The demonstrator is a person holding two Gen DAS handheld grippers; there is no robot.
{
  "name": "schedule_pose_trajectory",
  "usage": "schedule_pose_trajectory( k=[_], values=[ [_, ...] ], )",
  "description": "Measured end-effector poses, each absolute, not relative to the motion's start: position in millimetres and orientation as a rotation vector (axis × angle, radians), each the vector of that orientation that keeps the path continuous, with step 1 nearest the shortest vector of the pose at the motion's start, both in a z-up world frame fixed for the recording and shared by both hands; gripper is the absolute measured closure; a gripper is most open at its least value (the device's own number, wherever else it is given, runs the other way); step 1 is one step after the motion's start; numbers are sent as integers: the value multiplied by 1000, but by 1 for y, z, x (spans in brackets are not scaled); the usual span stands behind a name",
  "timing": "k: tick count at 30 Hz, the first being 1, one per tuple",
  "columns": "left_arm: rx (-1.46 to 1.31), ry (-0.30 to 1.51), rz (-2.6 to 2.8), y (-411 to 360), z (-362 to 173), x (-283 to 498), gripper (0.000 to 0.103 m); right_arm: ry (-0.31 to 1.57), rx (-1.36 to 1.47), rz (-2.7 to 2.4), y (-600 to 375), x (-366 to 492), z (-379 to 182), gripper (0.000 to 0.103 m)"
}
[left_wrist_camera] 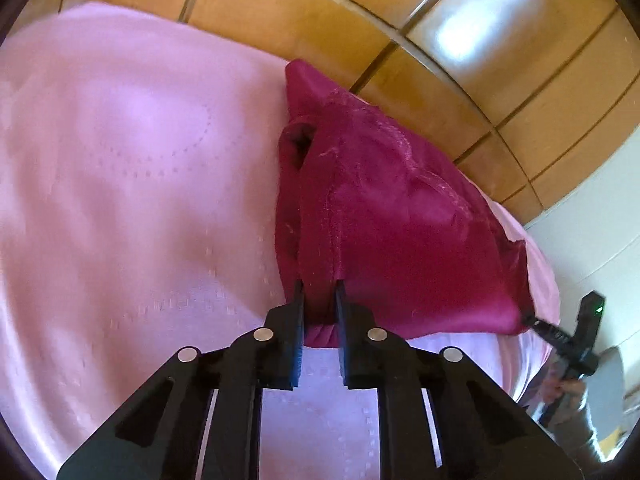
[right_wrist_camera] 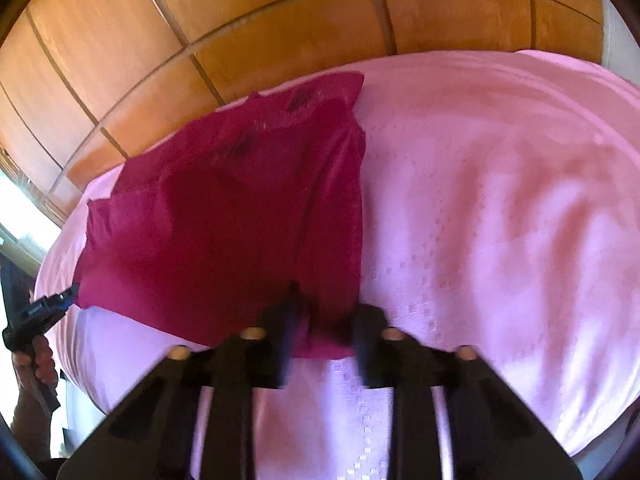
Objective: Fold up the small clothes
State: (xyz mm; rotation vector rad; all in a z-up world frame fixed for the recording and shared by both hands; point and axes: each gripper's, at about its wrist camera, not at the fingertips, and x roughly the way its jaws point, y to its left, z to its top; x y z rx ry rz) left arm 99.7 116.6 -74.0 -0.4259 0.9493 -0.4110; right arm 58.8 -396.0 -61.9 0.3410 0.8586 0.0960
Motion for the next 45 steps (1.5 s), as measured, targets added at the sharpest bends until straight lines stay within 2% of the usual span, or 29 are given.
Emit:
schedule_pose_trajectory(
  k=[9,19,20,22,24,28,35,38,39,40,41,43,45],
  values=[
    [-475,951,-440,124,-68,79,94,853,429,159,-404,26,-49,93],
    [-466,1042,-435,126,-65,9,93,993,439,202,-414,-24,-65,92],
    [-440,1044,-413,125,-64,6,92,991,439,196,-415,-24,-64,90],
    [-448,1032,-425,126,-60,9,84,959,442,185,-418,-21,-59,71],
    [-401,997,-359,129,-51,19,61,910,417,159,-418,-15,-48,60],
    [-335,943,-332,126,-36,45,60,835,325,116,-409,6,-30,55],
    [-271,912,-376,105,-30,85,60,801,211,70,-399,51,-36,54],
    [-261,901,-397,99,-33,95,62,807,179,72,-394,64,-40,62],
    [-256,896,-393,97,-33,97,73,818,164,75,-391,67,-43,70],
    [-251,895,-392,97,-34,97,82,823,155,76,-390,66,-44,85],
    [-242,886,-382,96,-33,97,85,827,150,81,-392,64,-44,92],
    [-228,854,-366,98,-30,93,91,820,155,77,-394,60,-43,97],
    [-210,824,-354,99,-25,88,96,816,162,74,-396,56,-42,98]
  ],
)
